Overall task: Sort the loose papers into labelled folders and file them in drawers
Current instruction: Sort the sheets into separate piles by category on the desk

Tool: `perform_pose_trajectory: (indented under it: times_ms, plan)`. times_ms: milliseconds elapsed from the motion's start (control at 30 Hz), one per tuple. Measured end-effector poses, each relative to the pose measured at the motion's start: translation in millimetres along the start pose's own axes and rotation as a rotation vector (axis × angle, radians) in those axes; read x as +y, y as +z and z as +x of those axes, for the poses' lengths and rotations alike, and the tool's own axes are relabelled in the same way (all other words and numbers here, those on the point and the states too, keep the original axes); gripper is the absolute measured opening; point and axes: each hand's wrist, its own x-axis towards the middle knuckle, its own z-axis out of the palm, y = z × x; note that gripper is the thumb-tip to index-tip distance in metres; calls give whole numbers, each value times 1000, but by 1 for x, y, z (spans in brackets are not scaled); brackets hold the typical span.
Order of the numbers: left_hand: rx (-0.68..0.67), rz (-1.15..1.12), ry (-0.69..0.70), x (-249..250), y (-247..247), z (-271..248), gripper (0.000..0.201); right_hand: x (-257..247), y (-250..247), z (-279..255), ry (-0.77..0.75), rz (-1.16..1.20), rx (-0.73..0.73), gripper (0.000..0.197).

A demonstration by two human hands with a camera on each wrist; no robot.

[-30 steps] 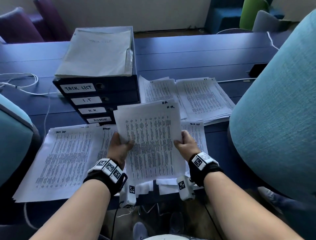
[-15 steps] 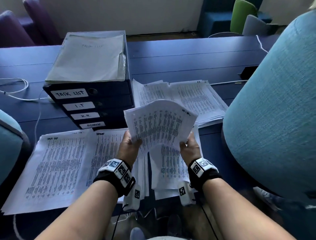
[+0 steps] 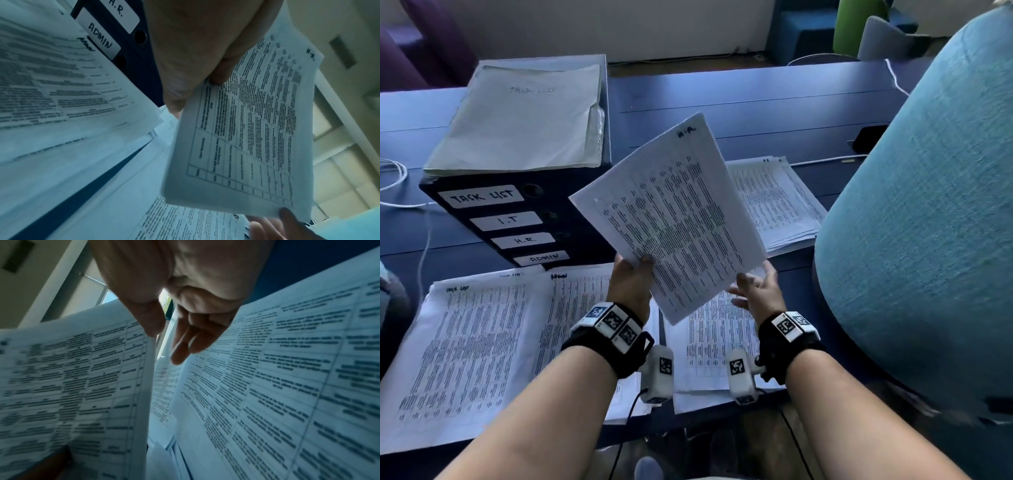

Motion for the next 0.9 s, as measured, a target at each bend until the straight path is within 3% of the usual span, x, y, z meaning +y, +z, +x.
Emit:
perform_pose_trajectory:
  times_ms: [100,133,233,300,400,500,567,867,900]
  plan:
    - [12,-23,-43,-7,8,5,31,-4,2,4,46,-83,-35,24]
    - [4,-8,-63,-10,10,7,28,-6,2,7,34,-101,-21,9]
    - [-28,102,-110,-24,16,14,18,-13,-2,21,13,-26,97,13]
    - [-66,245,-103,-37,17,19,38,-17,-6,32,17,8,179,17]
    - [-180,632,-54,-49,16,20,62,-17,-14,51,44,87,273,18]
    - [-329,1132,6,-59,13,18,59,-15,-21,67,62,141,313,13]
    - [-388,1305,14,-64,13,16,57,-11,-24,75,66,159,339,11]
    - [-372,1354,-51,-72,19,21,53,-8,-31,101,-10,278,467,15]
    - [-364,1350,-54,-74,19,22,52,-7,-32,103,-22,301,470,24]
